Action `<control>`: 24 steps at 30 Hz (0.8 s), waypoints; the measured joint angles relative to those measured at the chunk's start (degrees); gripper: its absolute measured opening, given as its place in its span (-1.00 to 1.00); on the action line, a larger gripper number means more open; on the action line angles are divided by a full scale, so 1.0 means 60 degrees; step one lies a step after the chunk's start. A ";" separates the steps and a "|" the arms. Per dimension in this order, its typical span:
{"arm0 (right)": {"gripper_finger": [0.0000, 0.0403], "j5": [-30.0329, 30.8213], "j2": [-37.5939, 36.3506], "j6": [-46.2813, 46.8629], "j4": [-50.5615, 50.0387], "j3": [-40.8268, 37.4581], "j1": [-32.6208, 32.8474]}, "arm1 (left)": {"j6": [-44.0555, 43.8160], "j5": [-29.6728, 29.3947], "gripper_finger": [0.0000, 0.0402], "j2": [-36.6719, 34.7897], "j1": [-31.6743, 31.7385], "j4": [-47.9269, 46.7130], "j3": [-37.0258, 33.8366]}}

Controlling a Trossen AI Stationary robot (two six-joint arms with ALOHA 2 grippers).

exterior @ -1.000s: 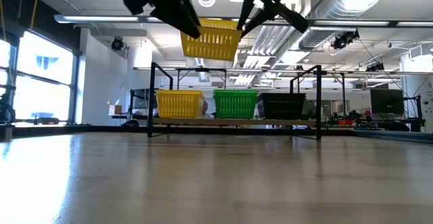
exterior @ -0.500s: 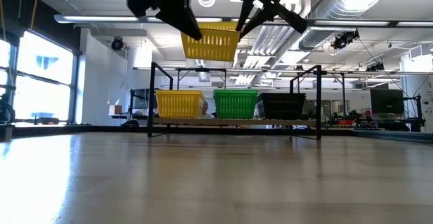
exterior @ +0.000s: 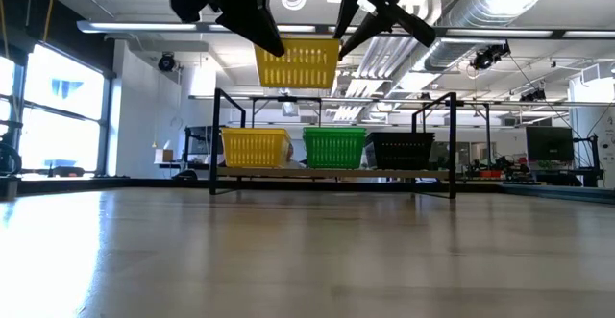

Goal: Stack baskets on shelf by color
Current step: Stack the yellow bin on the other stacked yellow bin on the shelf

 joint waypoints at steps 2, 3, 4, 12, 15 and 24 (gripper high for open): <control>-0.67 -0.0031 0.0000 -0.0030 -0.0032 0.0000 -0.0110 | -0.0001 0.0008 -0.99 0.0000 -0.0002 -0.0158 0.0000; -0.61 -0.0086 -0.0016 -0.0125 -0.0069 0.0000 -0.0172 | -0.0002 0.0015 -0.99 0.0000 0.0002 -0.0245 0.0000; -0.55 -0.0211 -0.0049 -0.0300 -0.0099 0.0000 -0.0228 | -0.0002 0.0037 -0.99 -0.0001 0.0029 -0.0310 0.0000; -0.32 -0.0244 -0.0696 -0.1119 -0.0139 0.0000 -0.0550 | -0.0221 0.0657 -1.00 -0.0146 0.0548 -0.0546 0.0000; -0.31 0.0009 -0.1034 -0.1615 -0.0163 0.0004 -0.0647 | -0.0396 0.0915 -1.00 -0.0252 0.0846 -0.0617 0.0000; -0.31 0.0124 -0.1984 -0.3787 -0.0245 0.0004 -0.1377 | -0.0434 0.1546 -1.00 -0.0616 0.1909 -0.0502 -0.0157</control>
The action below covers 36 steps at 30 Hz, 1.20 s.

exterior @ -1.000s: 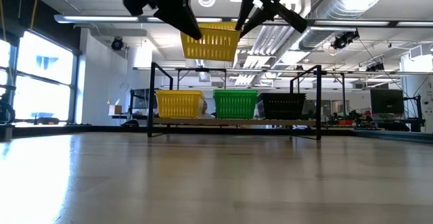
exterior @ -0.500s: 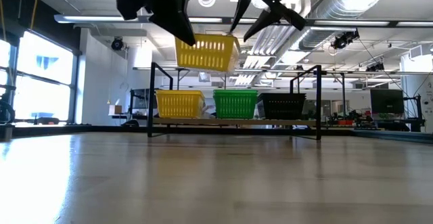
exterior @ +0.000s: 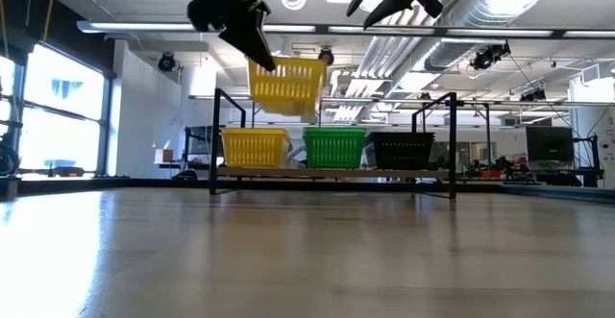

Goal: Stack baskets on shelf by color
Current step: Stack the yellow bin on the other stacked yellow bin on the shelf

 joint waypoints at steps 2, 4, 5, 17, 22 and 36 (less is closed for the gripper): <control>-0.31 0.0004 -0.0185 -0.0406 0.0004 0.0000 -0.0252 | 0.0021 0.0244 -1.00 -0.0103 0.0288 -0.0016 -0.0152; -0.31 0.0004 -0.0377 -0.0854 -0.0002 0.0000 -0.0515 | 0.0024 0.0427 -1.00 -0.0175 0.0523 0.0355 -0.0336; -0.31 0.0005 -0.0467 -0.1060 0.0008 0.0000 -0.0640 | 0.0031 0.0517 -1.00 -0.0279 0.0669 0.0388 -0.0477; -0.31 -0.0264 -0.0997 -0.2924 -0.0073 0.0004 -0.2089 | 0.0619 0.1547 -1.00 -0.1297 0.2196 0.1169 -0.1257; -0.31 -0.0748 -0.0996 -0.3322 -0.0151 0.0004 -0.2576 | 0.1209 0.2156 -1.00 -0.1488 0.3083 0.1439 -0.1611; -0.31 -0.1443 -0.0992 -0.3694 -0.0189 0.0004 -0.3311 | 0.2705 0.3311 -1.00 -0.1475 0.4693 0.1869 -0.2120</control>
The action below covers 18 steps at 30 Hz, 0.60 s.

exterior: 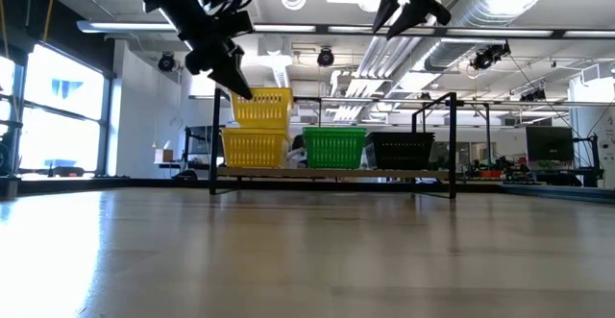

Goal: Stack baskets on shelf by color
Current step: Stack the yellow bin on the other stacked yellow bin on the shelf

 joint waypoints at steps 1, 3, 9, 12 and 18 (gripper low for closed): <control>-0.31 -0.0002 0.0000 -0.0058 0.0000 0.0000 -0.0029 | 0.0047 0.0116 -1.00 0.0000 0.0034 -0.0003 0.0000; -0.31 -0.0004 0.0000 -0.0062 0.0000 0.0000 -0.0088 | 0.0091 0.0291 -1.00 0.0002 0.0081 -0.0010 0.0000; -0.31 -0.0076 0.0000 -0.0129 0.0004 0.0000 -0.0236 | 0.0208 0.0277 -1.00 0.0172 0.0083 -0.0331 0.0000; -0.31 -0.0083 0.0000 -0.0130 0.0004 0.0000 -0.0244 | 0.0269 0.0222 -1.00 0.0311 0.0079 -0.0491 0.0035; -0.31 -0.0079 0.0004 -0.0206 0.0007 0.0000 -0.0240 | 0.0118 0.0037 -1.00 0.0387 0.0079 -0.0139 0.0021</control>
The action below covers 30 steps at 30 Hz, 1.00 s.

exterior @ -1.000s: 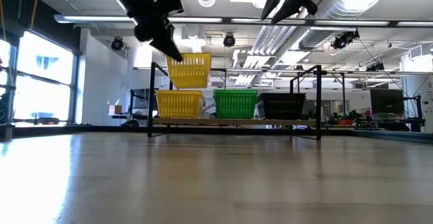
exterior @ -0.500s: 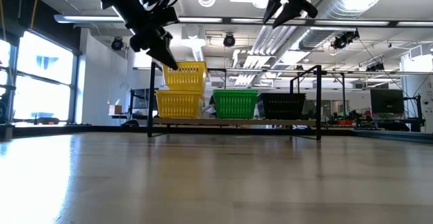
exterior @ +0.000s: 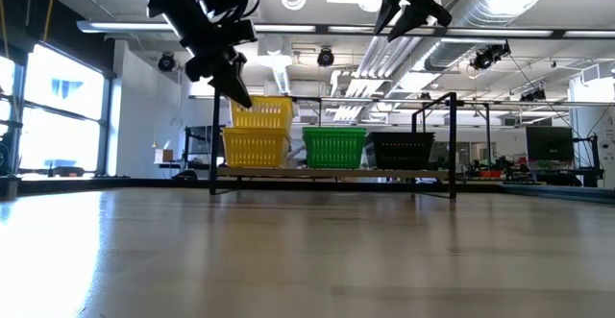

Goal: Stack baskets on shelf by color
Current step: Stack the yellow bin on the other stacked yellow bin on the shelf

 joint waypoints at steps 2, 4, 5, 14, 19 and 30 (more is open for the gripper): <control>-0.31 0.0002 0.0000 0.0002 -0.0001 0.0000 0.0000 | 0.0085 -0.0144 -1.00 0.0018 0.0000 -0.0074 -0.0014; -0.31 0.0002 0.0000 0.0002 0.0000 0.0000 0.0000 | 0.0148 -0.0303 -1.00 0.0063 0.0000 -0.0148 -0.0014; -0.31 0.0003 0.0000 0.0002 0.0000 0.0000 0.0000 | 0.0135 -0.0281 -1.00 0.0123 0.0000 -0.0141 -0.0011; -0.31 0.0006 0.0000 0.0005 0.0004 0.0000 0.0000 | -0.0118 -0.0327 -1.00 0.0335 0.0000 -0.0144 -0.0032; -0.31 0.0009 0.0000 0.0078 0.0006 0.0000 0.0000 | -0.0289 -0.0691 -0.93 0.0335 0.0000 -0.0166 -0.0031; -0.31 0.0012 0.0000 0.0082 0.0004 0.0000 0.0000 | -0.0285 -0.0838 -0.62 0.0302 -0.0066 -0.0416 -0.0018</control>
